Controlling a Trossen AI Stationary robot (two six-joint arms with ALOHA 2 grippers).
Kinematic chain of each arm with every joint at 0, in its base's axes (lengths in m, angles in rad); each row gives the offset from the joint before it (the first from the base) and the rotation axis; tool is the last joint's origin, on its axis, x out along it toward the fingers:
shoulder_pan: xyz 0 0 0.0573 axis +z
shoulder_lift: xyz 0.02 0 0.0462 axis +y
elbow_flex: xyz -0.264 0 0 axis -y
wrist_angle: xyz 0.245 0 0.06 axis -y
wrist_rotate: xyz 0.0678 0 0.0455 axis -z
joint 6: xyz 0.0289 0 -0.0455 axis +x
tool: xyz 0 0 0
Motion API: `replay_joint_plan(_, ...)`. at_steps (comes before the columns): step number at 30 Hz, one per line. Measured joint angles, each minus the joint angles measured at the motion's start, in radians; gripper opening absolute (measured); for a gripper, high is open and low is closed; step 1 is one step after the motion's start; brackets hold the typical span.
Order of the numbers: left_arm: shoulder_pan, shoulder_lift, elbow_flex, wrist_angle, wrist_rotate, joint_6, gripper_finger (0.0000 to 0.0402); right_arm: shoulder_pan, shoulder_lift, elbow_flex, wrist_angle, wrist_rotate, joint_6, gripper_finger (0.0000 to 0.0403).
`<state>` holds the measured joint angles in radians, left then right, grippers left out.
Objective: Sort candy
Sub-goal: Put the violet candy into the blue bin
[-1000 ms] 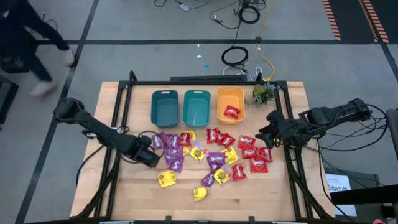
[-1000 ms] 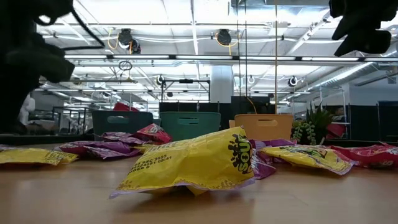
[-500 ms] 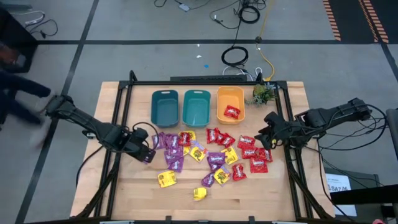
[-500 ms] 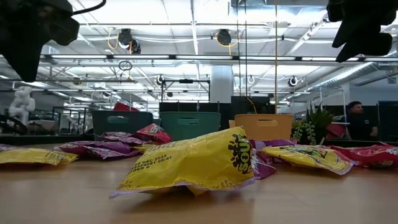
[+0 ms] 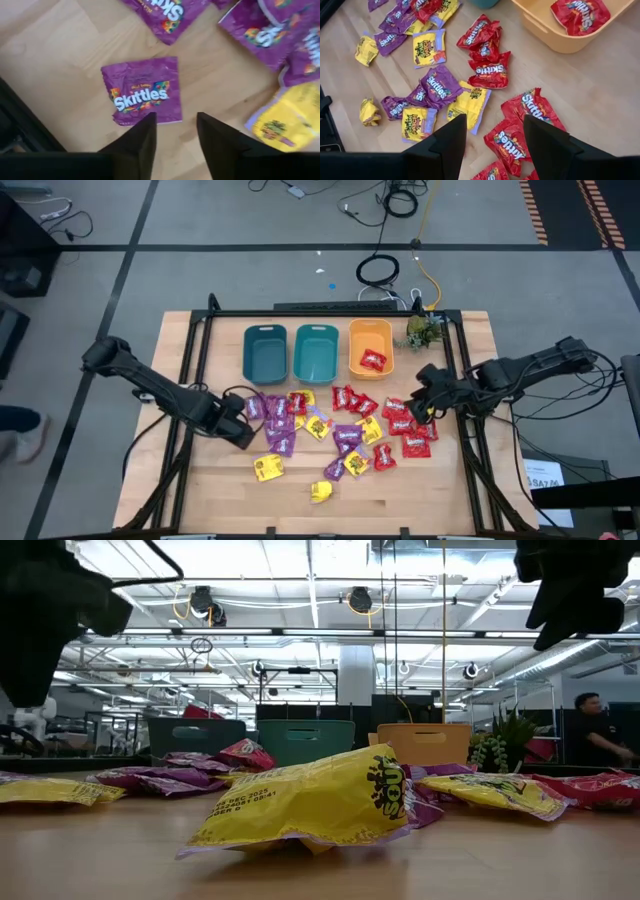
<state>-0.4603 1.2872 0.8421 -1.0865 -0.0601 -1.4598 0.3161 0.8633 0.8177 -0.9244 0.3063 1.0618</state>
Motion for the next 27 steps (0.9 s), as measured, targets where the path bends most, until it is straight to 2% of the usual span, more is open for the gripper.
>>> replay_joint_plan(5, 0.000, 0.067, 0.000, 0.000, 0.066, 0.006, 0.0201, 0.000, 0.017, 0.000, 0.026, -0.044, -0.004, 0.0187)
replay_joint_plan(12, 0.003, 0.112, -0.041, -0.032, 0.085, -0.057, 0.0239, 0.000, 0.023, 0.000, 0.031, -0.051, -0.008, 0.0187)
replay_joint_plan(20, 0.011, 0.111, -0.201, 0.243, 0.097, -0.167, 0.0254, 0.000, 0.023, 0.000, 0.031, -0.078, -0.018, 0.0187)
replay_joint_plan(27, 0.013, 0.103, -0.264, 0.283, 0.060, -0.263, 0.0254, 0.000, 0.023, 0.000, 0.033, -0.099, -0.027, 0.0187)
